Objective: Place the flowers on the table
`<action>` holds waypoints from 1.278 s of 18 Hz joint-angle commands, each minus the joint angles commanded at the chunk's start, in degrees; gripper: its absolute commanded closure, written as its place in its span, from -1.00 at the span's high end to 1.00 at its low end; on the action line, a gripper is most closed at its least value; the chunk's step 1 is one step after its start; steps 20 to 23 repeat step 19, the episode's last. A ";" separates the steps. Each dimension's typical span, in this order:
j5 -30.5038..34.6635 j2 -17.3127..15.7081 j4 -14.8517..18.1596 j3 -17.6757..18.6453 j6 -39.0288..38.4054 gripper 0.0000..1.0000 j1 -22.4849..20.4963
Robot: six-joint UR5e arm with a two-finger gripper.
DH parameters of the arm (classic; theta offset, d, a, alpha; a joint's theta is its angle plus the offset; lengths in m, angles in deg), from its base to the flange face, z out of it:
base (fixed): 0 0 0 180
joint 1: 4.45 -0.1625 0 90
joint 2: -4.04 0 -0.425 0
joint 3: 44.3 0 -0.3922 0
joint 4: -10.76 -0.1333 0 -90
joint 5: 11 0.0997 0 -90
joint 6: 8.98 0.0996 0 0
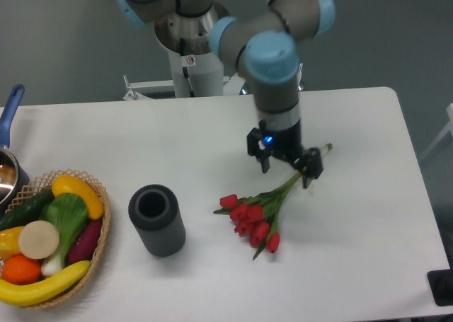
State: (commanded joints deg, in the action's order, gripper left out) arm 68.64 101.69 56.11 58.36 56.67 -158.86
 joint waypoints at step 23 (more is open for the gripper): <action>-6.69 -8.18 17.58 2.99 46.42 1.00 -24.01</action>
